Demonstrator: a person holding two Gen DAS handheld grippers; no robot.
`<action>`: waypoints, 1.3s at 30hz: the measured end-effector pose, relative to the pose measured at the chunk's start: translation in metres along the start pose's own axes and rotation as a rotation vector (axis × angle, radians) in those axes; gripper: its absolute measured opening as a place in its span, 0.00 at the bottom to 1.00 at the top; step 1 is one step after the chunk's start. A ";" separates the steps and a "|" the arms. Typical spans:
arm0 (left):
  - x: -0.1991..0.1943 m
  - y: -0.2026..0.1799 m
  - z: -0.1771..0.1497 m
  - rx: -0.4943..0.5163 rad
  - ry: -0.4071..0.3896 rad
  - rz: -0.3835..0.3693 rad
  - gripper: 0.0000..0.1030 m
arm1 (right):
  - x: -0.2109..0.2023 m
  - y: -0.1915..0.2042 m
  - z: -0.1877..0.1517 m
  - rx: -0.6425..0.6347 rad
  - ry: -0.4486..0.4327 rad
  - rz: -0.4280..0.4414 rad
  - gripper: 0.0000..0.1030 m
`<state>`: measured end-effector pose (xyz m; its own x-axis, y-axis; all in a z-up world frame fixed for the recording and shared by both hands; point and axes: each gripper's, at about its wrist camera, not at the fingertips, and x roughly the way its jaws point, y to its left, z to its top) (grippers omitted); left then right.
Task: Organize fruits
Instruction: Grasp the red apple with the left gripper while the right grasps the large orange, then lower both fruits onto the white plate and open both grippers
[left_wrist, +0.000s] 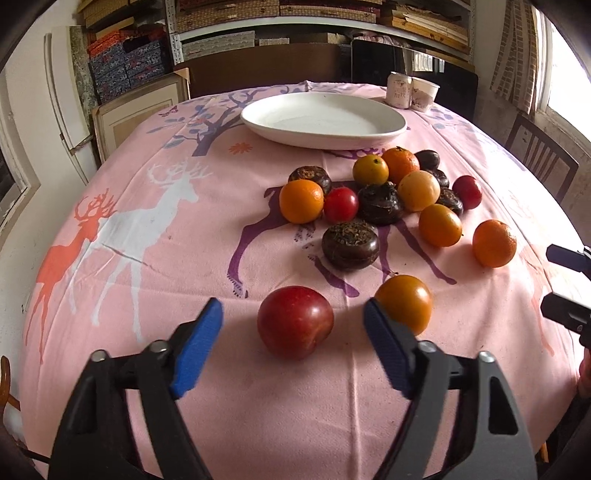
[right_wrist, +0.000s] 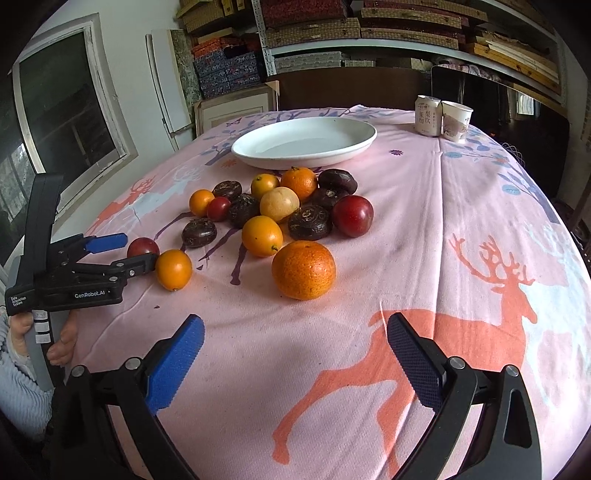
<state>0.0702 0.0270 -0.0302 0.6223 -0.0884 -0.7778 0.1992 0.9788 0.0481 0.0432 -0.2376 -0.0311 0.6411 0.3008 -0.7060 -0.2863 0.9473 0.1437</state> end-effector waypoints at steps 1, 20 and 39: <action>0.004 0.000 0.000 -0.003 0.013 -0.010 0.64 | 0.001 -0.001 0.002 0.001 0.003 0.002 0.96; 0.007 0.003 -0.003 -0.024 0.014 -0.119 0.39 | 0.053 -0.008 0.029 0.038 0.109 0.024 0.55; 0.048 0.004 0.157 -0.070 -0.039 -0.125 0.39 | 0.074 -0.025 0.157 0.068 -0.059 0.044 0.45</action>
<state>0.2197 -0.0027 0.0315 0.6255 -0.2162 -0.7497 0.2245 0.9701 -0.0924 0.2098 -0.2213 0.0222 0.6703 0.3460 -0.6565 -0.2670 0.9379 0.2216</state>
